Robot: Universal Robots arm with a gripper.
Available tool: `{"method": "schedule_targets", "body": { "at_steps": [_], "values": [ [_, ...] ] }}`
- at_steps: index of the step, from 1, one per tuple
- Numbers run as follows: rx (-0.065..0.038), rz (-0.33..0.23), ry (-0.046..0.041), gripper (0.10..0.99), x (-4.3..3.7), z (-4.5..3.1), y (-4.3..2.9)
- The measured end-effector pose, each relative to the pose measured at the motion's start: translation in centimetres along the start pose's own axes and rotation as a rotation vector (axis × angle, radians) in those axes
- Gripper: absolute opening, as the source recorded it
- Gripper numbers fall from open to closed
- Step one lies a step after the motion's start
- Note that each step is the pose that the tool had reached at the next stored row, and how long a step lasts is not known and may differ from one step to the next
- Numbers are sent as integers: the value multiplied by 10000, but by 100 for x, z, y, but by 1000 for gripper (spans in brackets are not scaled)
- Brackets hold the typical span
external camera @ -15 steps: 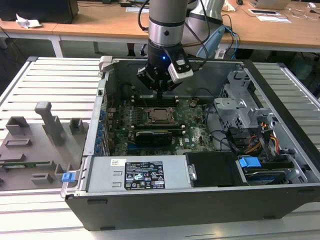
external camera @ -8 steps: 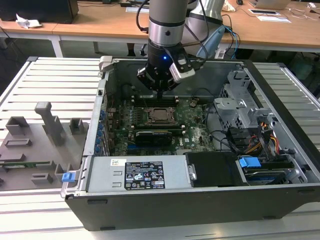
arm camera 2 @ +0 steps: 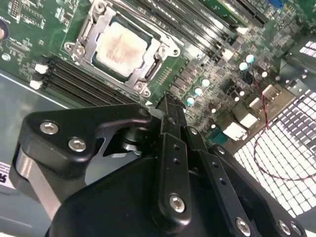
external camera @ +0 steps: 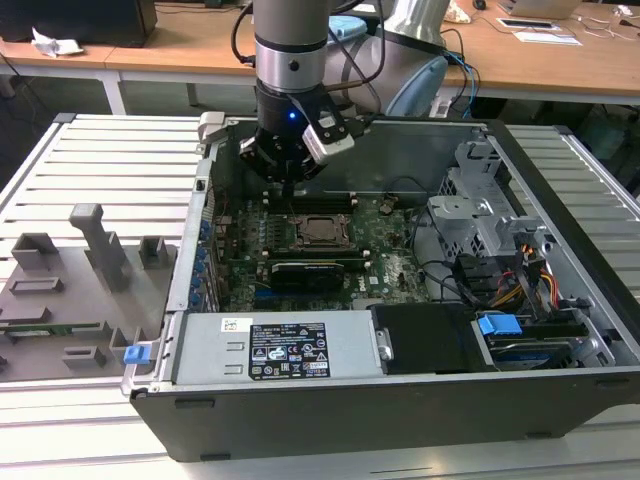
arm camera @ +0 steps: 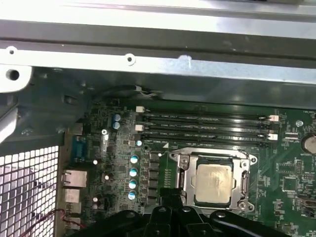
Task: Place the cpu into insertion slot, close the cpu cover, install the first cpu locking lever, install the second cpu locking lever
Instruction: 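Install the first cpu locking lever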
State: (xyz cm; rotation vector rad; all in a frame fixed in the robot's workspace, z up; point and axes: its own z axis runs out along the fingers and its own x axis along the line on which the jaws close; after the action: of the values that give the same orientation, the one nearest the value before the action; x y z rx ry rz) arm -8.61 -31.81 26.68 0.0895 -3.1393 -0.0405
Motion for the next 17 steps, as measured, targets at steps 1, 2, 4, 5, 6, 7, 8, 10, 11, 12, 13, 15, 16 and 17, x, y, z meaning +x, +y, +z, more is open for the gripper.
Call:
{"method": "schedule_targets", "body": {
  "at_steps": [1,2,4,5,6,7,8,10,11,12,13,15,16,17],
  "values": [
    [0,-1,0,106,9,1,6],
    [-1,-1,-1,106,18,2,12],
    [0,0,0,106,57,5,26],
    [-1,0,-1,106,75,8,33],
    [-1,0,-1,106,89,10,37],
    [-2,0,-1,106,105,15,43],
    [-1,-1,-1,106,119,19,47],
    [-2,0,-1,106,156,36,79],
    [-2,0,-1,106,166,45,105],
    [-1,-1,0,106,168,50,123],
    [-2,-1,-2,106,170,57,144],
    [-1,1,-1,106,173,66,180],
    [-1,0,0,106,174,72,198],
    [-1,0,-1,106,174,76,215]
  ]
}}
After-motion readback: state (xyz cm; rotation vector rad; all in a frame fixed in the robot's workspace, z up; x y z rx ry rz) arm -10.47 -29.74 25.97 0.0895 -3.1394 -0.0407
